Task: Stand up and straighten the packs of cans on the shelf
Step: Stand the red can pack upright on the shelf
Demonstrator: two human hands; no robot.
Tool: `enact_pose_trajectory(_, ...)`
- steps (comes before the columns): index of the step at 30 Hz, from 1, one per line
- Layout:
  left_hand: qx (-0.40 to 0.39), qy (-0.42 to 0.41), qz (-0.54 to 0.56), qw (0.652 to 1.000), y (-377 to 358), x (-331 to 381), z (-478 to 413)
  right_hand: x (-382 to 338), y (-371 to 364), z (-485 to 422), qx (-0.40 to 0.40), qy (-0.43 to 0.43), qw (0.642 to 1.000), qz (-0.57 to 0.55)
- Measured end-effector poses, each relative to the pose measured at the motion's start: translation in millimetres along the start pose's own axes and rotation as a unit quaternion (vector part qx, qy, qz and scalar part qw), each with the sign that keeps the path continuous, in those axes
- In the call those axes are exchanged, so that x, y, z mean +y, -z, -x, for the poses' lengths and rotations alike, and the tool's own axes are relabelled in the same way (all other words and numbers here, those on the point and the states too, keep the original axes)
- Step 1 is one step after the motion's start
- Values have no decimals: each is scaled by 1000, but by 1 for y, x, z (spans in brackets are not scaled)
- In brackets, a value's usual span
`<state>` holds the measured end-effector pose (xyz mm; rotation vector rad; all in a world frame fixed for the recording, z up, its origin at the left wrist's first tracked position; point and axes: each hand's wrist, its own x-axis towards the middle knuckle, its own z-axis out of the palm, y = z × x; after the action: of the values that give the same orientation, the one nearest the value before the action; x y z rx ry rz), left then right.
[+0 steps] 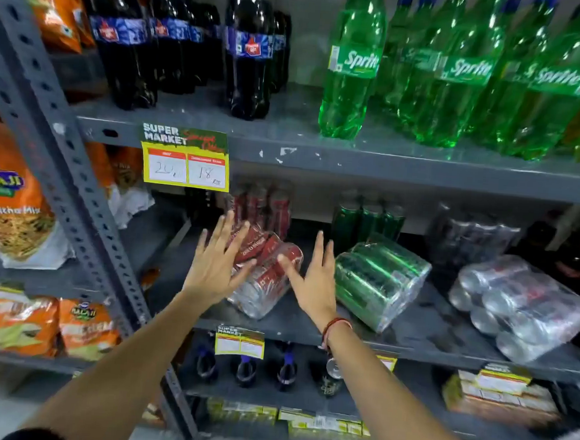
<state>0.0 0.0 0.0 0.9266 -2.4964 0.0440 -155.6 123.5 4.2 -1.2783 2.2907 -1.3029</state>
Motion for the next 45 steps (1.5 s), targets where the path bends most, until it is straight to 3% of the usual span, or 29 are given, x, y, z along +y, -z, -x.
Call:
enact_pose_trajectory(2,-67,50,8,996,-5,-12,-20,-2,-8,-10,-88,-90,990,-71)
enact_pose_trajectory(5,-146,89,-17,985,-15,-31,-52,2,-25,-24,-152,-156,968,-122)
enact_pose_trajectory(10,-255,119,84,956,-29,-49,-72,14,-43,-46,-168,-215,939,-209)
enact_pose_trajectory(14,-247,91,36,964,-35,-51,-70,17,-46,-51,-181,-229,920,-262)
enact_pose_trajectory(22,-191,76,34,978,-30,-48,-59,17,-50,-40,-116,-138,939,-294)
enact_pose_trajectory(27,-63,119,137,981,-26,-50,-21,12,-53,-29,-74,7,984,-164)
enact_pose_trajectory(31,13,154,156,976,-37,-37,12,13,-48,-26,-86,139,984,-71)
enact_pose_trajectory(39,-6,142,126,982,-53,-29,37,31,-58,-10,-67,219,973,34)
enact_pose_trajectory(45,-3,162,148,976,-47,-28,46,33,-51,-8,-61,234,970,37)
